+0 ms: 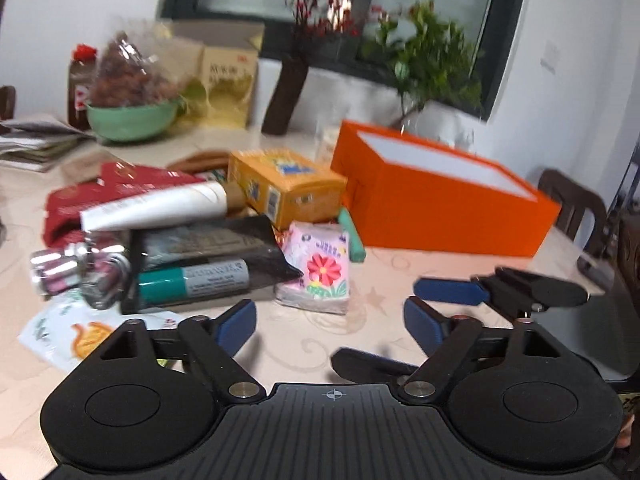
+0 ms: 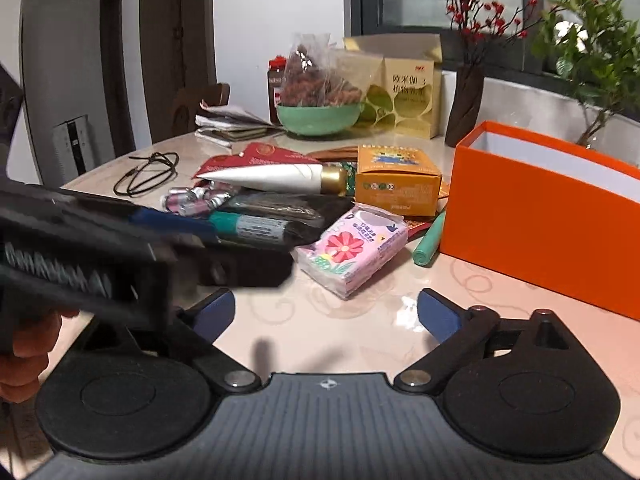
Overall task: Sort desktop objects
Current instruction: 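Reach the left tool to the pink tissue pack and grasp it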
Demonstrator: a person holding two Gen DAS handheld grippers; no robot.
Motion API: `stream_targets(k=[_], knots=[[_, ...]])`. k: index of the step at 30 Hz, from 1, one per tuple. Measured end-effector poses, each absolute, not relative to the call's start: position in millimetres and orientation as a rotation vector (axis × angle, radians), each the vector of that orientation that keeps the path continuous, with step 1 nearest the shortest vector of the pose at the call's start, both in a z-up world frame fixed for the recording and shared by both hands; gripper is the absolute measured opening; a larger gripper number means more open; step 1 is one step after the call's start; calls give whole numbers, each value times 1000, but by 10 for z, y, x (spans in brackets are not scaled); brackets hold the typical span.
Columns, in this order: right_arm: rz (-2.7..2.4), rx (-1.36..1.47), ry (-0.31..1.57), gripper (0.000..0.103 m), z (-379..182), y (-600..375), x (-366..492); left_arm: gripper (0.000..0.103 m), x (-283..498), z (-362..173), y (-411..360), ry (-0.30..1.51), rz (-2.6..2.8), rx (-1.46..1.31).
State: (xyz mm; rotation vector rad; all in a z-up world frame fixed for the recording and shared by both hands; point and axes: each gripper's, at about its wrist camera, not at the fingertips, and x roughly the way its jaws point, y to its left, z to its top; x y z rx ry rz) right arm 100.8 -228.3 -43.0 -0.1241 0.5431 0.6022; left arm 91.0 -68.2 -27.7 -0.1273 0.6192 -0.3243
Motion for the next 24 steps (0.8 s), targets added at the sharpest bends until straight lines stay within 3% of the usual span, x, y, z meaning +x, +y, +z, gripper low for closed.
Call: stream_targets(k=[6, 14, 17, 20, 24], knots=[[643, -132, 571, 87, -439, -2235, 1214, 79, 1189, -358, -700, 653, -344, -167], [660, -148, 586, 83, -454, -2174, 1405, 78, 1462, -439, -681, 676, -335, -205], [656, -142, 596, 83, -465, -2148, 1480, 74, 1567, -472, -661, 698, -342, -236], [664, -129, 627, 79, -485, -2138, 1560, 59, 1647, -496, -673, 712, -345, -242], [649, -126, 635, 69, -496, -2163, 1578, 51, 1638, -497, -705, 713, -341, -220]])
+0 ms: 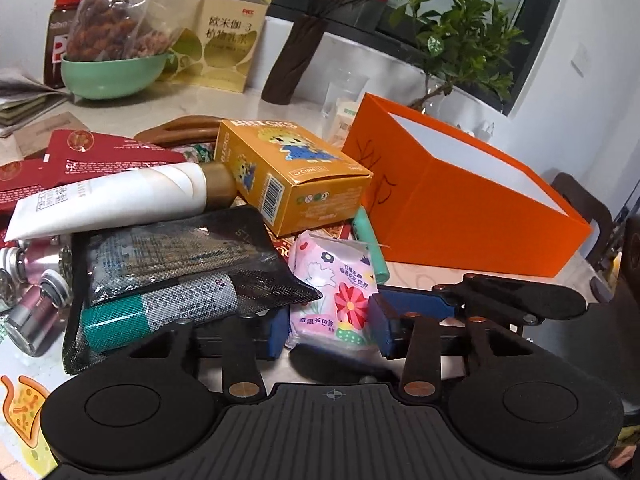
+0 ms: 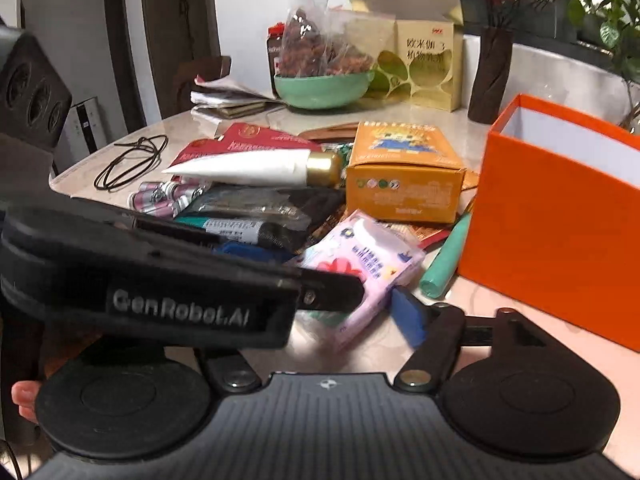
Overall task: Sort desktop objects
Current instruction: 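Reach the left tool to the pink tissue pack and grasp it, then carry the pink tissue pack with the left tool into the orange box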
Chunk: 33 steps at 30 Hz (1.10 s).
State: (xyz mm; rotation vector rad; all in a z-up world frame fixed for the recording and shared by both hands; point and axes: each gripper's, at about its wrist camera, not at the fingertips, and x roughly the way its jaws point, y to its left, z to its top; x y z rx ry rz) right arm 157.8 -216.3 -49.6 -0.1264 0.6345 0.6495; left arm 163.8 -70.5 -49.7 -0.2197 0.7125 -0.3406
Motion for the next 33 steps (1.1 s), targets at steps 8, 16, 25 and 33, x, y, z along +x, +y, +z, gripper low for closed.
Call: stream_targets(k=[8, 16, 25, 33], knots=[[658, -135, 627, 61, -486, -2239, 1415, 42, 1440, -487, -765, 722, -327, -239], [677, -140, 584, 59, -331, -2455, 1009, 36, 974, -298, -941, 687, -323, -251], [610, -134, 426, 59, 259, -2939, 746, 39, 811, 358, -1485, 544, -388, -201], [477, -145, 377, 59, 704, -3437, 1155, 39, 1372, 724, -2145, 464, -475, -154]])
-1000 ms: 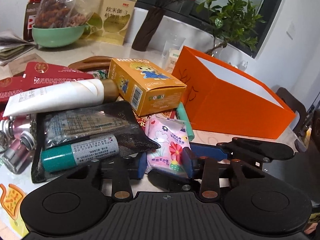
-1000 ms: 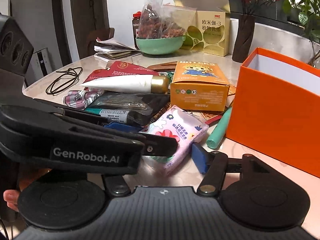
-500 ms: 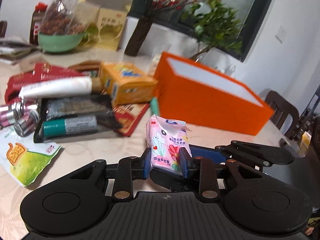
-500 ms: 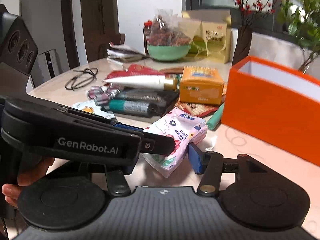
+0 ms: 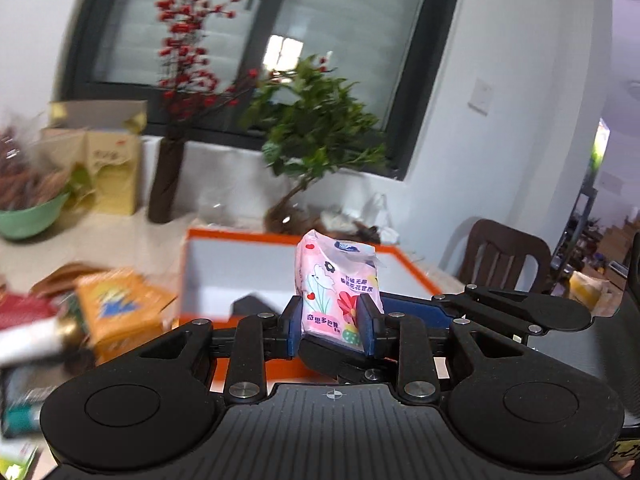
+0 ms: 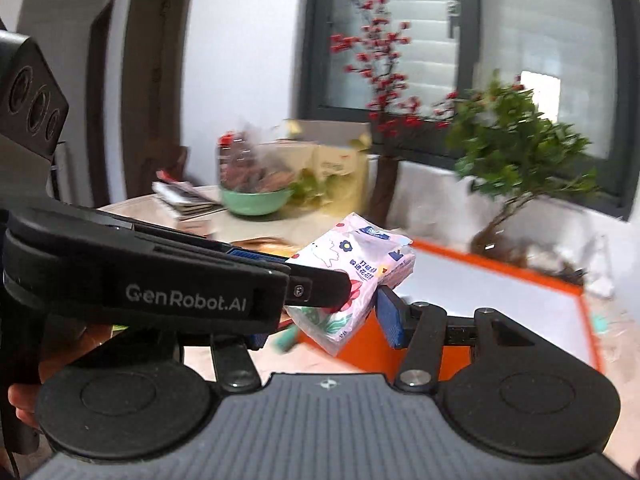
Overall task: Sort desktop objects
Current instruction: 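Carry the pink tissue pack with the left tool into the orange box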
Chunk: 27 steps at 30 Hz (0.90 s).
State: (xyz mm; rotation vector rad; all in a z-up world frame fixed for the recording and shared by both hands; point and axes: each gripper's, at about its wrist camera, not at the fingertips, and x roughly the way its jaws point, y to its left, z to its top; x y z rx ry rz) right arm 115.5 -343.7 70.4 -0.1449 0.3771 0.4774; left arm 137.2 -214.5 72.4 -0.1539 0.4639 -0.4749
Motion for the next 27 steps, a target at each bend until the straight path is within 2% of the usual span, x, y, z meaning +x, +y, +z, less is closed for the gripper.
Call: stream_targets(k=[6, 12, 22, 24, 26, 27], knots=[[418, -110, 448, 59, 690, -3693, 1739, 38, 2005, 611, -2467, 497, -503, -172], [397, -87, 559, 59, 413, -3818, 2297, 38, 2599, 327, -2612, 599, -512, -189], [402, -28, 707, 59, 40, -3900, 2751, 40, 3116, -26, -2705, 725, -484, -147], [403, -3, 730, 59, -20, -3906, 2801, 44, 3153, -78, -2699, 732, -476, -151], [408, 26, 745, 60, -48, -3922, 2843, 56, 3194, -112, -2685, 739, -464, -158], [412, 35, 748, 61, -55, -3928, 2849, 68, 3206, -128, -2669, 738, -456, -164]])
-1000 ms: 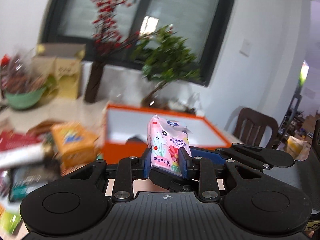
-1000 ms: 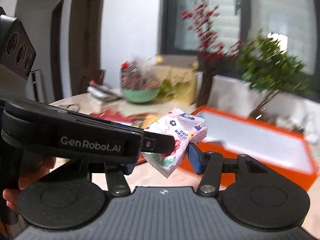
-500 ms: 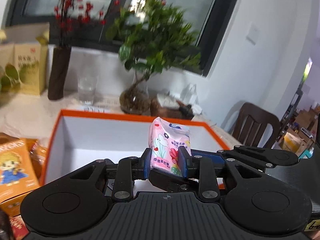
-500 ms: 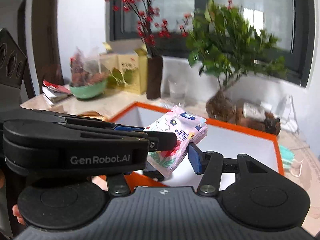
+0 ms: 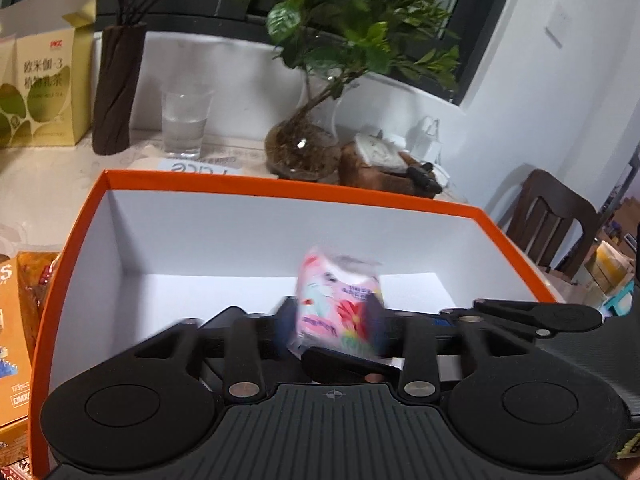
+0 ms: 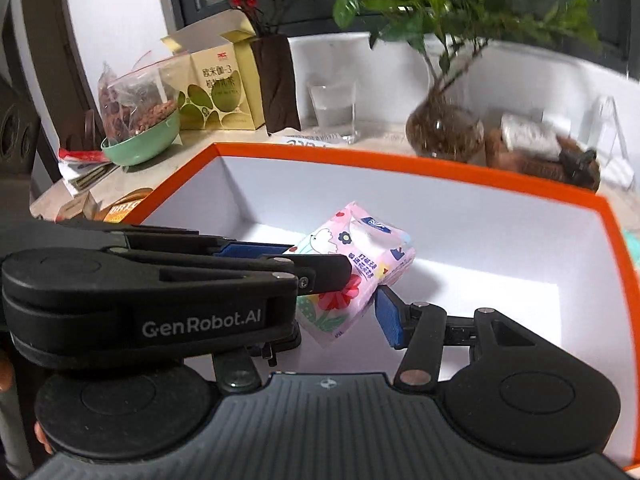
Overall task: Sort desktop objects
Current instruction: 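Carry the pink tissue pack with the left tool into the orange box, then open the left tool to drop the tissue pack and withdraw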
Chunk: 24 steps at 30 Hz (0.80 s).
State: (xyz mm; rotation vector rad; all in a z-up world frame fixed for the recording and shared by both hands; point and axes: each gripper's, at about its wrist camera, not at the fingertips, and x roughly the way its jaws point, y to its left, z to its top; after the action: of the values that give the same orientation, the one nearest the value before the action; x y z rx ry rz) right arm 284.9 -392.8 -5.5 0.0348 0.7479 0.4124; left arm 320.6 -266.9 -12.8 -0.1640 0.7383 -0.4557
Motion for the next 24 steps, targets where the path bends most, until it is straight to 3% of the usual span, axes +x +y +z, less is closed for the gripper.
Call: stream_targets(k=[7, 14, 24], knots=[[385, 72, 728, 80, -29, -3953, 2817, 103, 3116, -67, -2624, 674, -472, -182], [322, 96, 659, 95, 85, -4004, 2675, 103, 2956, 83, -2598, 638, -463, -218], [328, 64, 534, 97, 349, -3821, 2036, 103, 2200, 348, -2405, 519, -432, -246]])
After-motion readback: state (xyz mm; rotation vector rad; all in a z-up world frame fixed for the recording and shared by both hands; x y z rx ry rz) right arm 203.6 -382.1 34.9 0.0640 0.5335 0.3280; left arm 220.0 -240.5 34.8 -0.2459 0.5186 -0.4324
